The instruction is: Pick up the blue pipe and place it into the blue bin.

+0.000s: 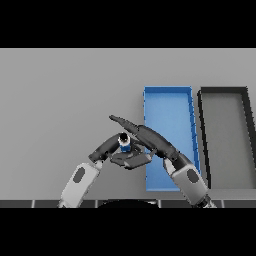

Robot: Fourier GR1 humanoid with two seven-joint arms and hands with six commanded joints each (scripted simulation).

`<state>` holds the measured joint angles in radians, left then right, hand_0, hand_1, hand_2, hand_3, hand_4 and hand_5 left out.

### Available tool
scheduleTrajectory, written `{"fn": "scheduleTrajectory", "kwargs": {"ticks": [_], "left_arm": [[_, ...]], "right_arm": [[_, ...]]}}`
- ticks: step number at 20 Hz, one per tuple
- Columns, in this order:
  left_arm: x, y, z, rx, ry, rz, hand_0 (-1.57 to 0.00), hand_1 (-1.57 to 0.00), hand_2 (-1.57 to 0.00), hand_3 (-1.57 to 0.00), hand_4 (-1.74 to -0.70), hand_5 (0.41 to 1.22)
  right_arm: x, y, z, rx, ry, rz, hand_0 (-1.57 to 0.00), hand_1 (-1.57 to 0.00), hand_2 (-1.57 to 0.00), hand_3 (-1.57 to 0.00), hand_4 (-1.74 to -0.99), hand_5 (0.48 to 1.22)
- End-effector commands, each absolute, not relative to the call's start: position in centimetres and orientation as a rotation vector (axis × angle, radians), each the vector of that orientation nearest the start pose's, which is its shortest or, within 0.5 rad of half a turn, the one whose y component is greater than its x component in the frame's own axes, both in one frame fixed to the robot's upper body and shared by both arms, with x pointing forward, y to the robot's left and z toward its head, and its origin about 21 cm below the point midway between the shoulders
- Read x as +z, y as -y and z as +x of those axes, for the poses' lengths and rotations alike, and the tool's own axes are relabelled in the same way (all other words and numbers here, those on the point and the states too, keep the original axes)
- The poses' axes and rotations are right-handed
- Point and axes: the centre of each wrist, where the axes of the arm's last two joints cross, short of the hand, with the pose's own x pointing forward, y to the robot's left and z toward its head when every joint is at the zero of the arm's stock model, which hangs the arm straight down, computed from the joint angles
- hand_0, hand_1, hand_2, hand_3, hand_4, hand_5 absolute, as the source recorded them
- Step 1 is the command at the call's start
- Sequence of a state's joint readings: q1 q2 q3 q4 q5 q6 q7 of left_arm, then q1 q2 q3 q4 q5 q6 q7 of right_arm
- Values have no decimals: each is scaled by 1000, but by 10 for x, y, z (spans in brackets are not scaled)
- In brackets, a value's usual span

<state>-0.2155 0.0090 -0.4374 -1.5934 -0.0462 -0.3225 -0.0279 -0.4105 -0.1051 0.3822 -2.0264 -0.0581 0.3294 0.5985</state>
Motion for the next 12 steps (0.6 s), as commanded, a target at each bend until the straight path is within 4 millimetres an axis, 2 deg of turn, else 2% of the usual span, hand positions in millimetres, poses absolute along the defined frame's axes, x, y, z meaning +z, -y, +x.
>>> {"fn": "scheduleTrajectory", "kwargs": {"ticks": [1,3,4,6,8,11,12], "left_arm": [[51,-107,261,-772,1707,-581,-1571,-1571,-1571,-1571,-1469,1221],[49,-105,259,-792,1701,-578,-1571,-1571,-1571,-1571,-1465,1221],[47,-106,259,-795,1688,-567,-1571,-1571,-1571,-1571,-1462,1221],[49,-106,260,-787,1661,-560,-1571,-1571,-1571,-1571,-1560,1221],[48,-109,259,-805,1654,-533,-1571,-1571,-1571,-1571,-1622,1221],[49,-105,258,-768,1665,-574,-1571,-1571,-1571,-1523,-1677,1221],[50,-105,259,-750,1667,-602,-1571,-1571,-1571,-1532,-1690,1221]], "right_arm": [[190,117,240,967,1681,346,-27,-39,-91,1,-1184,516],[191,108,245,991,1669,348,-69,-108,-166,-44,-1204,497],[191,104,249,1010,1660,352,-168,-218,-261,-128,-1233,487],[194,99,253,1033,1662,366,-507,-530,-538,-401,-1331,489],[189,95,252,1038,1672,390,-876,-877,-910,-762,-1467,518],[190,91,252,1003,1674,455,-1215,-1215,-1233,-1021,-1581,650],[189,87,250,986,1685,484,-1286,-1287,-1300,-1102,-1606,765]]}}
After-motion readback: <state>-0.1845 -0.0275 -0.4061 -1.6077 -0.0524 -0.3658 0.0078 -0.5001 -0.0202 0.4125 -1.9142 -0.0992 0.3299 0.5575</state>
